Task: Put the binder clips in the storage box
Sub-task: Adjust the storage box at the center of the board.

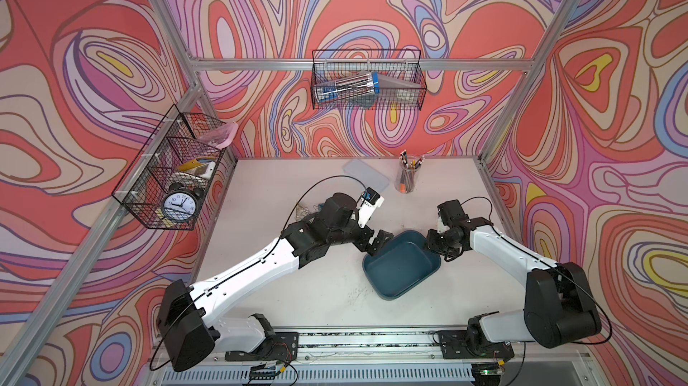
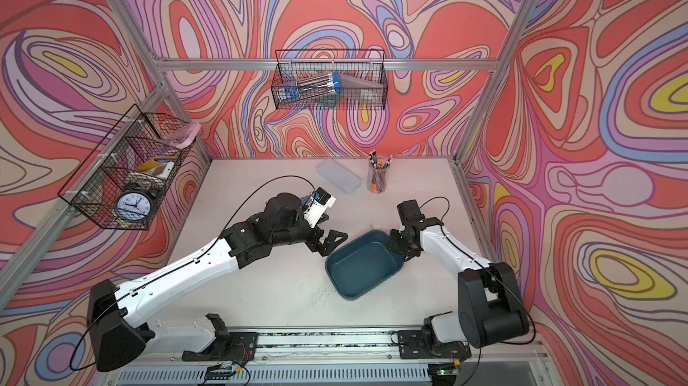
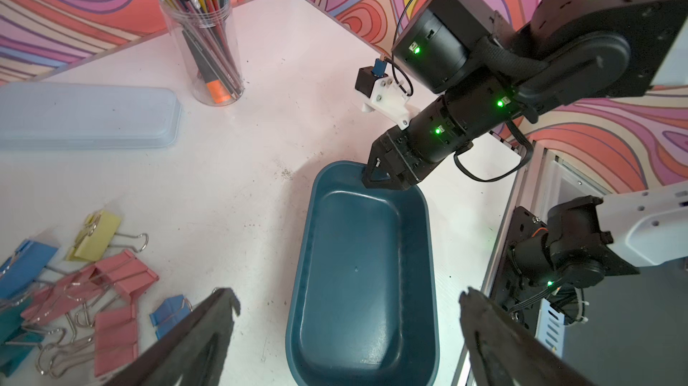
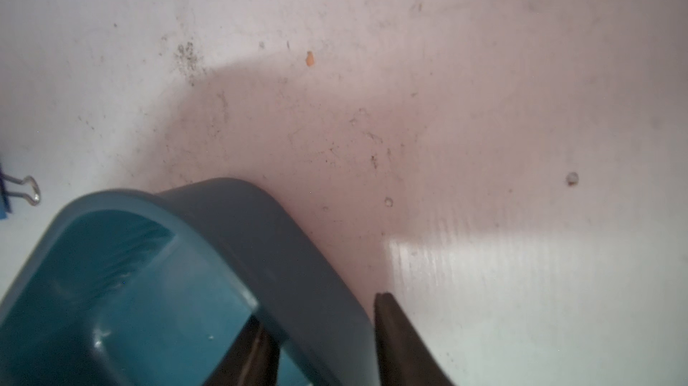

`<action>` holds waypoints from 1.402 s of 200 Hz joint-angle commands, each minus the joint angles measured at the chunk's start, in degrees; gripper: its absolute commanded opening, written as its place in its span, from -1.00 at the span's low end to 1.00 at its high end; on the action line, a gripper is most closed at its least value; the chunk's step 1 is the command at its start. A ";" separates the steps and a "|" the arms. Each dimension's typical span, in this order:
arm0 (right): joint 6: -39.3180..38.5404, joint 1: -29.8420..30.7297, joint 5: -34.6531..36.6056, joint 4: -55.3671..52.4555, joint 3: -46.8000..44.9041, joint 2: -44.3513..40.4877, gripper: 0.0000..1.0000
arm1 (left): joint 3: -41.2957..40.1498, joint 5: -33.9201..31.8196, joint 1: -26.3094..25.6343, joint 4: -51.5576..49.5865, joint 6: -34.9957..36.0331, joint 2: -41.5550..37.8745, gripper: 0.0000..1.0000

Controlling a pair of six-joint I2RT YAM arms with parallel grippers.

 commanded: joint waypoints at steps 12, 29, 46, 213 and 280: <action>1.97 2.56 4.66 0.07 0.53 0.18 -0.59 | -4.97 -7.41 0.04 1.56 -6.95 -3.63 0.98; 5.42 4.76 6.30 -0.65 -0.63 -1.46 -0.76 | -5.11 -10.32 0.28 0.62 -8.41 -4.61 0.98; 8.22 7.84 8.11 -1.82 -2.09 -4.20 -0.77 | -4.83 -11.42 0.56 0.21 -9.14 -5.07 0.98; 20.00 25.85 12.45 -1.31 -3.08 -10.48 -0.44 | -13.01 -10.44 7.24 3.77 -15.66 -12.62 0.98; 14.48 25.85 21.18 -4.70 3.63 1.97 0.24 | -14.57 -10.08 8.02 2.16 -15.82 -15.29 0.98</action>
